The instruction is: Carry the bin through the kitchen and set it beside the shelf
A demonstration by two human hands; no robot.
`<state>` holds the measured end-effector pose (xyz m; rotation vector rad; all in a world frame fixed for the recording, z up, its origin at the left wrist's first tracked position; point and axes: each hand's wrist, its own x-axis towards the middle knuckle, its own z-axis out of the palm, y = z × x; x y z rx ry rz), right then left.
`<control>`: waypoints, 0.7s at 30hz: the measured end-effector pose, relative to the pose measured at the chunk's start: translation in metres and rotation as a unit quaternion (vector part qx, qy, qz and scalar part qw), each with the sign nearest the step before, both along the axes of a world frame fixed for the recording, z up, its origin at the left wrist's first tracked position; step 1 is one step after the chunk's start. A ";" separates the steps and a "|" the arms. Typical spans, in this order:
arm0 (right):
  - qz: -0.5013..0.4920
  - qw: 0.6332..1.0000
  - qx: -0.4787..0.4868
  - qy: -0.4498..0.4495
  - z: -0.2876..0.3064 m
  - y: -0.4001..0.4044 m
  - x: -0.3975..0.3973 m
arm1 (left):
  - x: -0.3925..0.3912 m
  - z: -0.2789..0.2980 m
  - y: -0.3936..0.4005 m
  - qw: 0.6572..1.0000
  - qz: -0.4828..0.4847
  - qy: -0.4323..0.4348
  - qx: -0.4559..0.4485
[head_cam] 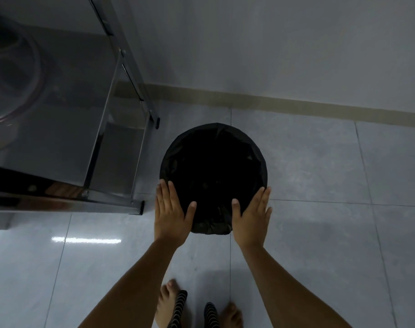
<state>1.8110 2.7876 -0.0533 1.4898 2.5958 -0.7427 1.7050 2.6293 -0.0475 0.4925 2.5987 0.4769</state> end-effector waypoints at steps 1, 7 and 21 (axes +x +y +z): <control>0.000 1.000 0.001 0.005 -0.001 0.006 -0.011 | -0.010 -0.001 0.006 1.000 0.001 0.001 0.005; 0.002 0.999 0.032 0.030 -0.011 0.048 -0.070 | -0.066 -0.010 0.048 0.999 0.009 0.034 0.018; 0.050 0.992 -0.117 -0.002 0.019 0.120 -0.129 | -0.139 0.017 0.082 0.999 0.031 -0.038 0.025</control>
